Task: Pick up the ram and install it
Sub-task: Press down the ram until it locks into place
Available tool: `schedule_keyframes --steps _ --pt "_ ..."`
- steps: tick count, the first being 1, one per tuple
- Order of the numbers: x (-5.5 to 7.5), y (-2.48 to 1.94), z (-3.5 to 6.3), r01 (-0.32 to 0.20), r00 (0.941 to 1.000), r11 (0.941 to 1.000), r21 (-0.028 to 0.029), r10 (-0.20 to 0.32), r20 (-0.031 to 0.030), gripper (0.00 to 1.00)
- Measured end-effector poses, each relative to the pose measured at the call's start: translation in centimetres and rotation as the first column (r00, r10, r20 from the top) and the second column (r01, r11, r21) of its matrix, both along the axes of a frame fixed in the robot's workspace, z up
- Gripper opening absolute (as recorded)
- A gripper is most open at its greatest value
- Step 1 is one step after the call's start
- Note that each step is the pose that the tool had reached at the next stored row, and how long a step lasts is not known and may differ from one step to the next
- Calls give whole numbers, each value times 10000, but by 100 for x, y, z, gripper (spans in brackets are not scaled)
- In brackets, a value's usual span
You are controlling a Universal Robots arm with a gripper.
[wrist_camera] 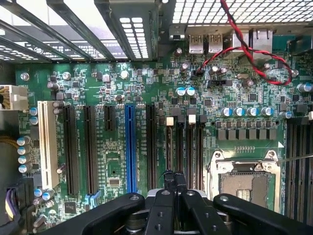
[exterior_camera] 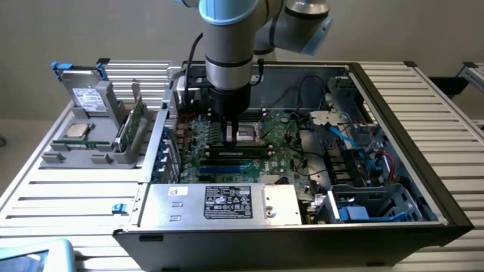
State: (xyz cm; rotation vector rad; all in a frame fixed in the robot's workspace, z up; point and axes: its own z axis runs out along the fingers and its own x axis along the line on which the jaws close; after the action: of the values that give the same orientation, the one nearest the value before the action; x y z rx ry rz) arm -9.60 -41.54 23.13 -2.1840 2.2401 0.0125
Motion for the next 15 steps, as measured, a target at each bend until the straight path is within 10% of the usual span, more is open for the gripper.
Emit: schedule_keyframes --steps 9,15 --pt "-6 2 -52 1 10000 10000 -15 -1 4 11" --pt "57 1 198 1 10000 10000 -28 -1 -1 11"
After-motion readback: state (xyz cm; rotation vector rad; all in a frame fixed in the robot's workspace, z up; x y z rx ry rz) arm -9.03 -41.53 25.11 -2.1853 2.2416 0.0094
